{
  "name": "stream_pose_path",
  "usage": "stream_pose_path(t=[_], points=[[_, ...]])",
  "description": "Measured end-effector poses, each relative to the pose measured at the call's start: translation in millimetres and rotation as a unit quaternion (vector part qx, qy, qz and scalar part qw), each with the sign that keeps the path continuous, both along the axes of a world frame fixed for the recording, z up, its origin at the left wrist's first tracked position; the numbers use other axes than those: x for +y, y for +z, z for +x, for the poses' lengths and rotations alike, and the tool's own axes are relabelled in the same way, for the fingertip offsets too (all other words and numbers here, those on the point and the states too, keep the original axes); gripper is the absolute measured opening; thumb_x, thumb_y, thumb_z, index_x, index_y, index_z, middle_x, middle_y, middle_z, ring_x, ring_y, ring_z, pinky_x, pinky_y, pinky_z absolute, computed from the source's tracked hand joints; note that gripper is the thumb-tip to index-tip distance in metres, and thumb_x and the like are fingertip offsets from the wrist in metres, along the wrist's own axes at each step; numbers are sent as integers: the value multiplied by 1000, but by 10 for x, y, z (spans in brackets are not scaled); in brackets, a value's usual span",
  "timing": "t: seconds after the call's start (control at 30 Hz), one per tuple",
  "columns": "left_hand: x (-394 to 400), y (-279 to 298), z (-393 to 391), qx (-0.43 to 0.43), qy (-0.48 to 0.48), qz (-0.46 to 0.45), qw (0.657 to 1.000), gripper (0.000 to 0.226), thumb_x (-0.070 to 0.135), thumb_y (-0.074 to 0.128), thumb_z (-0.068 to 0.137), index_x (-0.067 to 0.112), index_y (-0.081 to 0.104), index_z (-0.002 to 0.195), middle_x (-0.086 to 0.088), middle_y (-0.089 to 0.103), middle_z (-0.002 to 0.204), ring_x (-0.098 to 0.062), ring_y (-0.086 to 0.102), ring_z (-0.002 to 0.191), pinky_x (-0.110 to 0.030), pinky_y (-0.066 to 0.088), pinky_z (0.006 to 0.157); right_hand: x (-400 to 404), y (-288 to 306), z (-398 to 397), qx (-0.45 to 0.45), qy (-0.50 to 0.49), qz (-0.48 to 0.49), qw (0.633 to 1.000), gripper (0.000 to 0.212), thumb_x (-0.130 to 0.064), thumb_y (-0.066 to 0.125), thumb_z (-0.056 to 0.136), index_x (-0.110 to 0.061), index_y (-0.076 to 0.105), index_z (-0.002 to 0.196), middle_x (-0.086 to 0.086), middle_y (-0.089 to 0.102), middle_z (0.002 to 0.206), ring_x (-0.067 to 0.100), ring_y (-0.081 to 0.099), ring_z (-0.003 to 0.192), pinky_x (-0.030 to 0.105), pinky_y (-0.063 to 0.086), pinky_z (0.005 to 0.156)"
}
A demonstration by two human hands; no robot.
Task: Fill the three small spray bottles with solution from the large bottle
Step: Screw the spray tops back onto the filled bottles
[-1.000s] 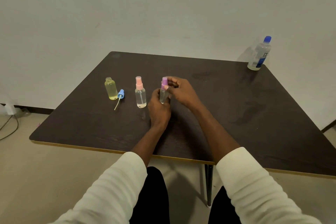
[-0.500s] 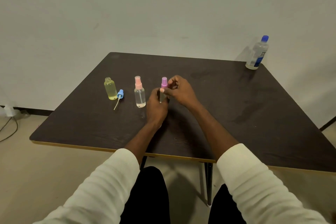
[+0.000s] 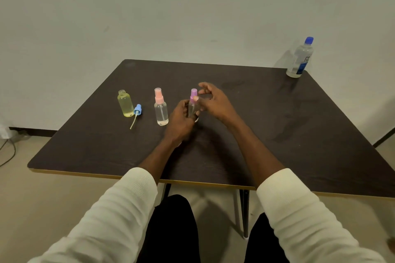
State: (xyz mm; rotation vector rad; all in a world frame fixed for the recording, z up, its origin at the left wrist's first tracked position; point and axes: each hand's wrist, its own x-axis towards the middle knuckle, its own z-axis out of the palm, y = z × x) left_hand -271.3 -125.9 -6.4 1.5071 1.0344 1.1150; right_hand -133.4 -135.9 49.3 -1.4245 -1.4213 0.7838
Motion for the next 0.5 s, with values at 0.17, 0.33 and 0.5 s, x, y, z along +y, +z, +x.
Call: stream_pose_path(t=[0.17,0.33,0.5], points=[[-10,18,-6,-20,-2,-5,1000,29,25,73,91,20,61,117,1,74,113,-13,70,107,-48,55,100,16,35,-14,-47,15,4,999,21,-24,70,89,-11,73,105,4,74,98,20,71,88,39,59,82],[-6,5,-9,9,7,17,1000,29,26,72,91,19,65,118,3,74,109,-15,70,104,-49,57,95,2,-7,-3,-39,8,-14,999,41,-31,78,78,-12,62,111,8,69,107,23,70,92,45,58,83],[-17,28,-3,-6,-2,21,1000,23,21,71,94,18,69,117,2,76,108,-13,71,103,-42,57,96,19,79,35,-53,16,0,998,24,-20,73,85,-10,71,107,4,71,106,16,67,94,38,57,87]])
